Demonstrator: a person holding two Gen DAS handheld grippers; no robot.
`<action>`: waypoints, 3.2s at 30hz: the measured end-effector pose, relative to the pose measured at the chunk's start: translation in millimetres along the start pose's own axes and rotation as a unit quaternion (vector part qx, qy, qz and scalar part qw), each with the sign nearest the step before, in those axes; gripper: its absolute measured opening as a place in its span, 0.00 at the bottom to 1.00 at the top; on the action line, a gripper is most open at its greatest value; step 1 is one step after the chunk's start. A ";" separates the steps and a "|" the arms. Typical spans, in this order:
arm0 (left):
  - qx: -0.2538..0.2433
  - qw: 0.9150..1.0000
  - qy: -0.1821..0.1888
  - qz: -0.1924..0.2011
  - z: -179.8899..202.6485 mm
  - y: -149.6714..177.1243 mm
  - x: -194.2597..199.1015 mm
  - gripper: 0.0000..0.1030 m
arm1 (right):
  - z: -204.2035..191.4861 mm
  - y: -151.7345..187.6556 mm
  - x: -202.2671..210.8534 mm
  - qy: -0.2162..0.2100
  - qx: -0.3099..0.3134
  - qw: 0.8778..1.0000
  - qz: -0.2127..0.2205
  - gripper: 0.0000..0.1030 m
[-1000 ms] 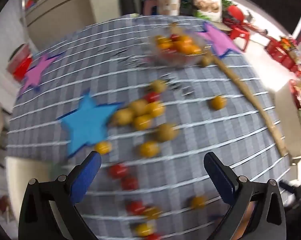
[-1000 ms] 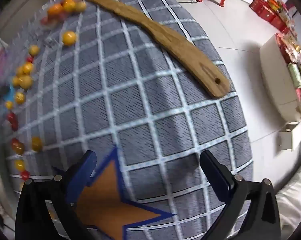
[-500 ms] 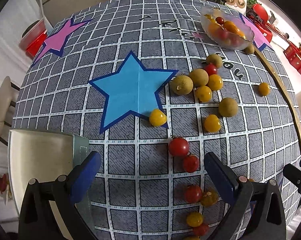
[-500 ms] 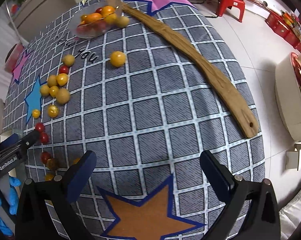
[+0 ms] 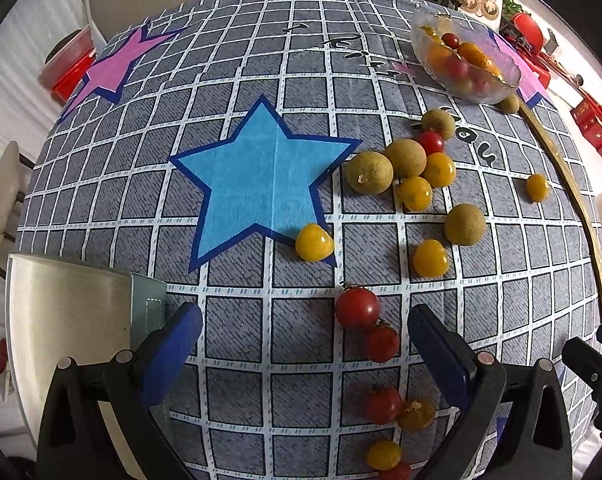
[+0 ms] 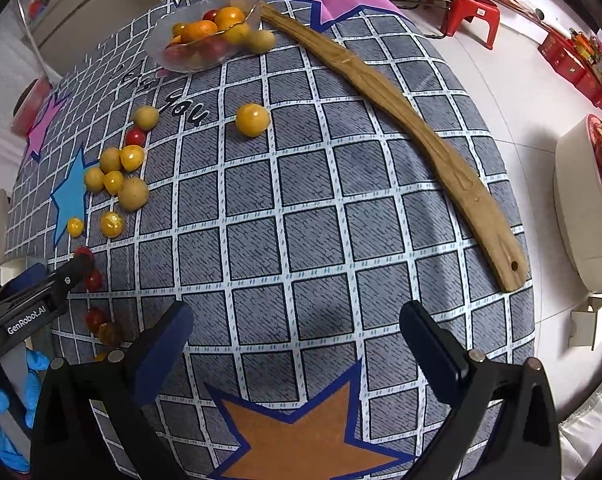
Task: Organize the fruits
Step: 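Move both tools over the scattered cherry tomatoes on the cloth, then grasp a red cherry tomato with the left tool while the right tool grasps a yellow one, then carry both tomatoes to the white tray and open both tools to drop them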
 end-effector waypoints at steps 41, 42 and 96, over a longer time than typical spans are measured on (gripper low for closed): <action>0.005 1.000 0.006 0.000 68.3 -51.2 -32.5 1.00 | -13.2 -18.7 -8.8 -0.023 0.030 0.999 0.012 1.00; 0.004 1.000 0.007 0.000 69.7 -52.1 -33.0 1.00 | -13.3 -20.5 -9.2 -0.025 0.031 0.999 0.014 1.00; 0.024 0.997 0.063 0.039 71.2 -32.2 19.9 0.23 | -90.9 -3.9 8.4 -0.113 0.092 0.989 0.019 0.25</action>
Point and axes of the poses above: each gripper's, at about its wrist camera, not at the fingertips, and x roughly against the way its jaws point, z to its right, y to its underside, the point moved 8 cm from there along -x, roughly the way its jaws point, and after that the axes turned 11 degrees about -x, right-handed, at the moved point
